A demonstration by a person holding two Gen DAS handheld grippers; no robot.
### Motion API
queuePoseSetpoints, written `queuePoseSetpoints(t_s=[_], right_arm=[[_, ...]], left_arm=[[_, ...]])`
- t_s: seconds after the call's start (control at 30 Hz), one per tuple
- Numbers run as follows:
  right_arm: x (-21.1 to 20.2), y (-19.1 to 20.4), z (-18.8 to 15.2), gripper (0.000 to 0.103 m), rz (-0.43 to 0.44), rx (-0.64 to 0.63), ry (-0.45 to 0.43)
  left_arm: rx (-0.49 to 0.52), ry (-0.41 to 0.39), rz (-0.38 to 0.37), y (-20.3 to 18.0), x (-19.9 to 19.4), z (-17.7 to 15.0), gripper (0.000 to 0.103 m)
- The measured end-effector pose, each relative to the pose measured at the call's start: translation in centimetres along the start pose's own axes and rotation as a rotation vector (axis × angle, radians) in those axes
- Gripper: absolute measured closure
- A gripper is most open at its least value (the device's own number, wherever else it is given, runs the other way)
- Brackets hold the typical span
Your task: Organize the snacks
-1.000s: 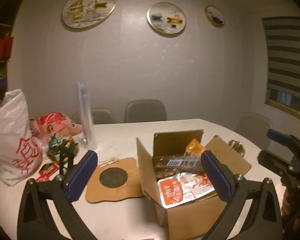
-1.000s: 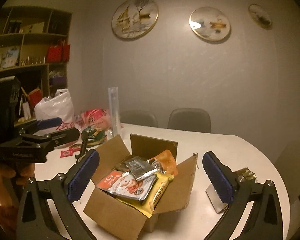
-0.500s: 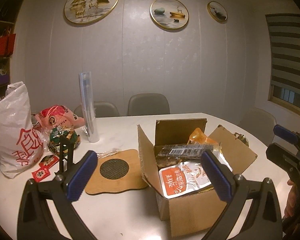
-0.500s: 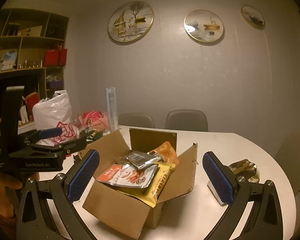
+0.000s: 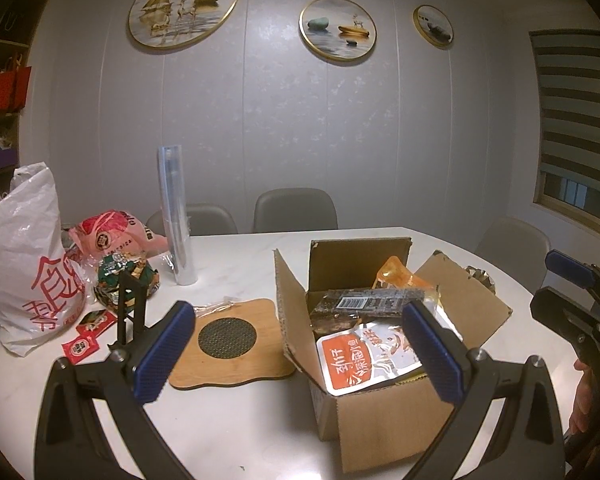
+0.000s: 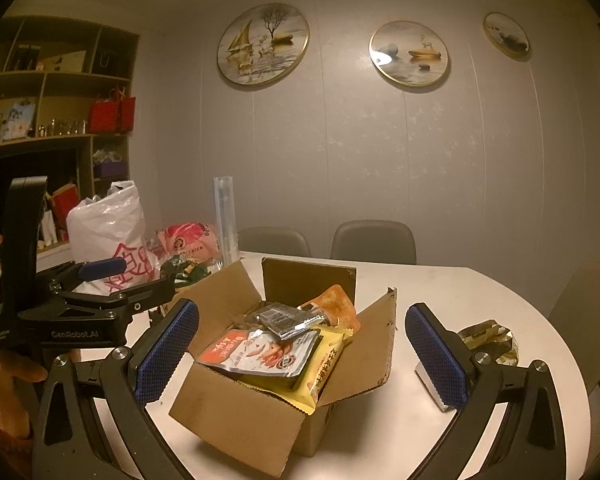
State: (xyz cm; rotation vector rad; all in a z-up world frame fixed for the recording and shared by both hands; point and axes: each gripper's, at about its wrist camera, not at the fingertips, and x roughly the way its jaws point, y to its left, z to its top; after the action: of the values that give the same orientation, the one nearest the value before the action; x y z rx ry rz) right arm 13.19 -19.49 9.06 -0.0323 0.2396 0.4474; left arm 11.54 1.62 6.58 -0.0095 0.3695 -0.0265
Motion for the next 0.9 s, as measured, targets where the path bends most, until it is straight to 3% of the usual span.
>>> queuePoseSetpoints(t_s=[0.9], right_arm=[[-0.13, -0.13, -0.11, 0.000, 0.005, 0.005, 0.001]], left_arm=[[0.002, -0.006, -0.018, -0.39, -0.25, -0.07, 0.001]])
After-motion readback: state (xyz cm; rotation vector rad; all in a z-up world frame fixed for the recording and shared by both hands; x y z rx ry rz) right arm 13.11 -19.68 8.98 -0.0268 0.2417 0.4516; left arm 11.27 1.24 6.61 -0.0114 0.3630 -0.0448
